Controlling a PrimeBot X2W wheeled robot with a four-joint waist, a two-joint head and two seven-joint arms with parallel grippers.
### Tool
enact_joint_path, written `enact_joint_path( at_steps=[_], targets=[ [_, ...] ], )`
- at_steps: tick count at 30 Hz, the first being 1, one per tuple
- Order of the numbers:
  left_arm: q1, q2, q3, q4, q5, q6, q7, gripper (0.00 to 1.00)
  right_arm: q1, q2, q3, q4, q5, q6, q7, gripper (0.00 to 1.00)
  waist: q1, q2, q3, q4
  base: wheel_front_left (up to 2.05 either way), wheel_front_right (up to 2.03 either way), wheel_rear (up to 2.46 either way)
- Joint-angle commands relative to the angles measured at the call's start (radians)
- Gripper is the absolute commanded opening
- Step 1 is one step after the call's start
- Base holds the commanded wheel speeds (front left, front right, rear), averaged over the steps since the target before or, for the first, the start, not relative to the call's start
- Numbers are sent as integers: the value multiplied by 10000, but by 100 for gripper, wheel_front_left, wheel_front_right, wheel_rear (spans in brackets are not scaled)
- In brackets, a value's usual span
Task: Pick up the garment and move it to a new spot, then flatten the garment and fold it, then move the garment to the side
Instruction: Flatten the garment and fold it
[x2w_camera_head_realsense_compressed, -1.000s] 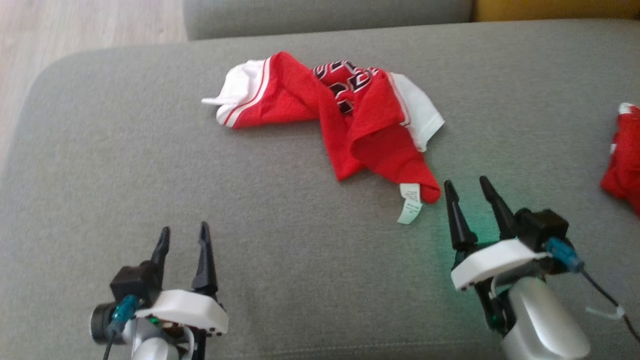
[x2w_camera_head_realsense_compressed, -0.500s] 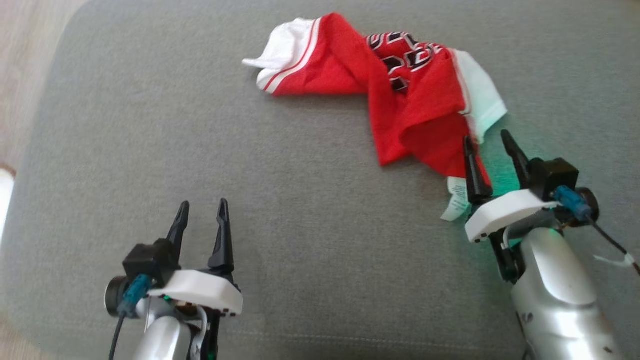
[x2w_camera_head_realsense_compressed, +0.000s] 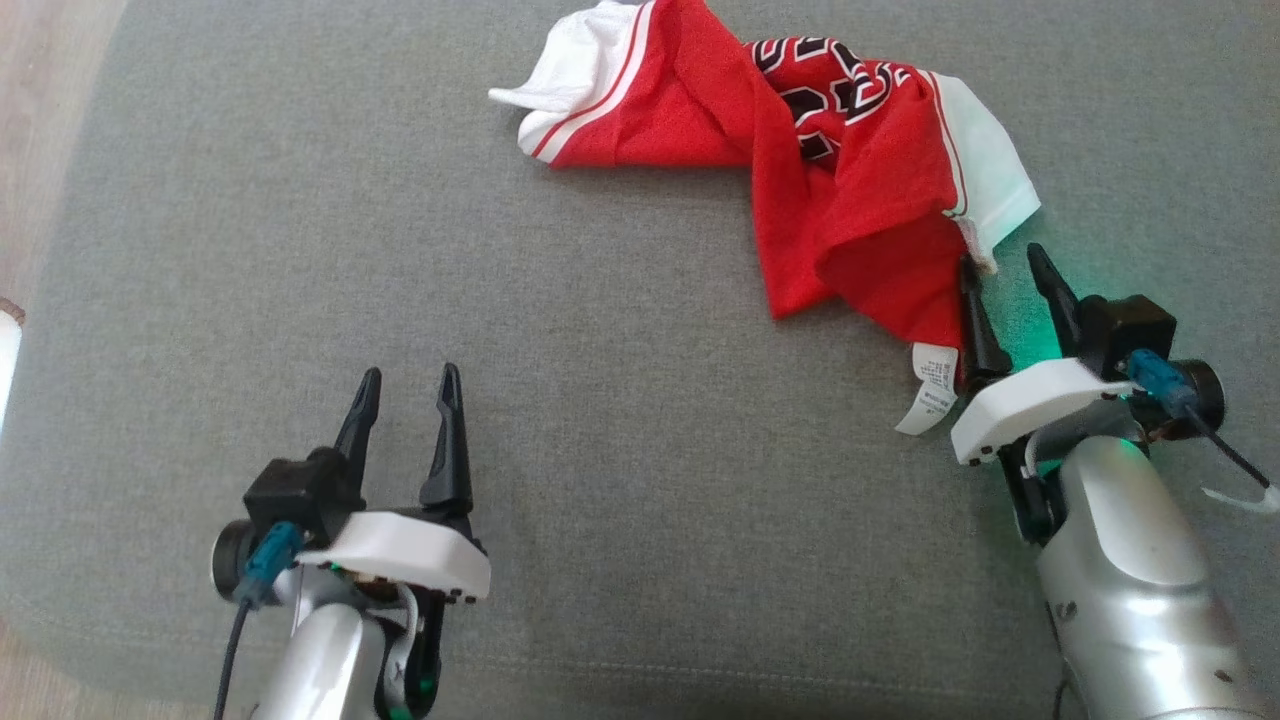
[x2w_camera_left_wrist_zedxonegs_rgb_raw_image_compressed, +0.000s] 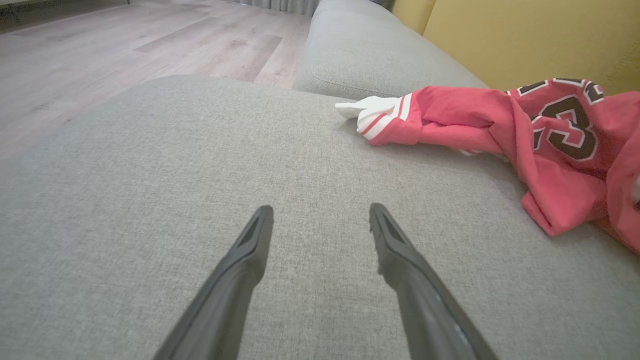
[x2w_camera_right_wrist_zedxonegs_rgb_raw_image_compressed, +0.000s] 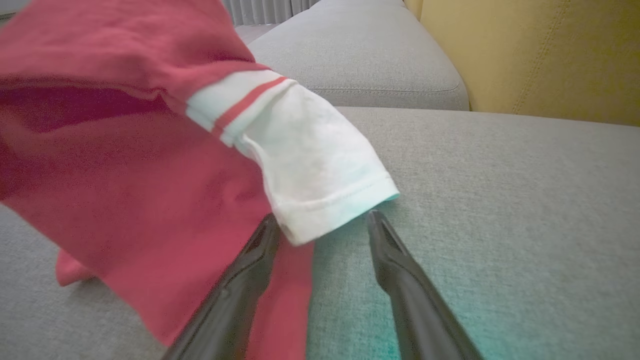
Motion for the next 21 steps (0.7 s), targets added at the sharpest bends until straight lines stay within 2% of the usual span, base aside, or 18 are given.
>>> enact_joint_path(
  at_steps=[1, 2, 3, 4, 5, 14, 18, 21],
  targets=[
    [-322, 74, 242, -337, -43, 7, -55, 100, -440, 59, 161, -196, -81, 65, -107, 63, 0, 0, 27, -25, 0, 0, 0],
    [-338, 74, 241, -336, -44, 1, -55, 100, -485, 59, 138, -160, -100, 65, -107, 50, 0, 0, 43, -32, 0, 0, 0],
    [-356, 74, 243, -334, -44, -6, -55, 100, -535, 59, 117, -125, -116, 65, -107, 25, 0, 0, 60, -37, 0, 0, 0],
    [-373, 74, 245, -331, -42, -18, -55, 100, -585, 59, 98, -95, -132, 65, -107, 5, 0, 0, 70, -40, 0, 0, 0],
    [-386, 74, 248, -327, -44, -28, -55, 100, -633, 59, 74, -78, -160, 65, -107, 0, 0, 0, 75, -40, 0, 0, 0],
    [-247, 74, 354, -223, -65, -52, -55, 100, -860, 59, -153, -544, -384, 65, -107, 0, 0, 0, -182, -121, 0, 0, 0],
    [-101, 74, 322, -191, -93, -82, -55, 100, -1155, 47, -325, -1244, -319, 65, -107, 0, 0, 0, -466, -213, 0, 0, 0],
    [-9, 74, 289, -136, -126, -117, -55, 100, -1660, -197, -236, -1963, -293, 65, -107, 0, 0, 0, -750, -275, 0, 0, 0]
  ],
)
